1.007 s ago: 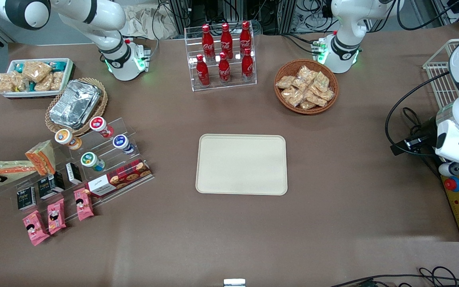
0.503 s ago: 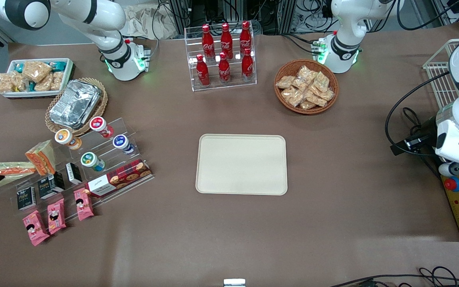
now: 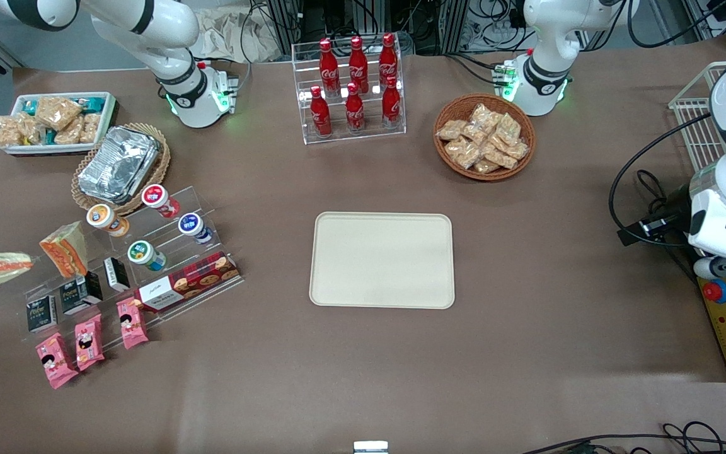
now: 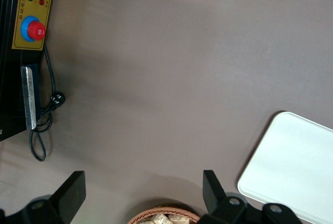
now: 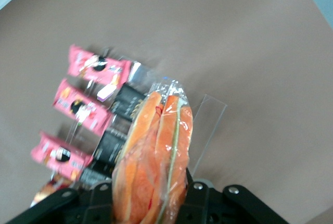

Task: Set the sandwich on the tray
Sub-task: 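Lift the sandwich out of the rack and carry it toward the cream tray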

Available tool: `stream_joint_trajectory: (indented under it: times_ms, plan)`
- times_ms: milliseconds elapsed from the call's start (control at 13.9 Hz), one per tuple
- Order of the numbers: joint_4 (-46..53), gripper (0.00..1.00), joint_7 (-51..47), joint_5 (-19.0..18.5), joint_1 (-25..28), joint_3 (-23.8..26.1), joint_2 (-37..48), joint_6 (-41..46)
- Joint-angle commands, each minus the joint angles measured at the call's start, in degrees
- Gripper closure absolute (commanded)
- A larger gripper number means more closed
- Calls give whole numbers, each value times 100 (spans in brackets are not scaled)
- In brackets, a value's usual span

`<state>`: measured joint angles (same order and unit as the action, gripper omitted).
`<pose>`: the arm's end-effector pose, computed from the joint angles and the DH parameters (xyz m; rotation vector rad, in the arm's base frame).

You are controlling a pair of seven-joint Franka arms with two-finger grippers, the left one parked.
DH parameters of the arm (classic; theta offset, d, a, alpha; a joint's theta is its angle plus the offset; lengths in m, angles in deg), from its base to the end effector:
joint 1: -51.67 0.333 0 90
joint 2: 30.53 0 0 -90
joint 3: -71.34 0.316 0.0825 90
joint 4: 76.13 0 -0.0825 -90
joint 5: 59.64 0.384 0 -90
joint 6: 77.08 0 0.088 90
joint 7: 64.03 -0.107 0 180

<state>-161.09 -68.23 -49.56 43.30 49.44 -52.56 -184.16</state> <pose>0.6042 -0.2948 0.4698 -2.9693 0.9568 -0.0555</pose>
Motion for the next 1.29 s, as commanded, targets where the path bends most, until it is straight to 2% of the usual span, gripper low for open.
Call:
stream_joint_trajectory:
  times_ms: [0,144,288,503,935,1078,1222]
  plan:
    - [-12,61,735,-164,124,45,217,240]
    - [180,61,780,-129,168,63,269,328]
    - [611,61,789,-112,395,80,252,844]
    - [638,62,772,-121,1072,54,401,1320]
    - [638,62,788,-94,2899,80,489,1322]
    - [638,62,1295,-68,3322,316,489,1260]
    - [638,62,1710,-68,3350,877,481,1252]
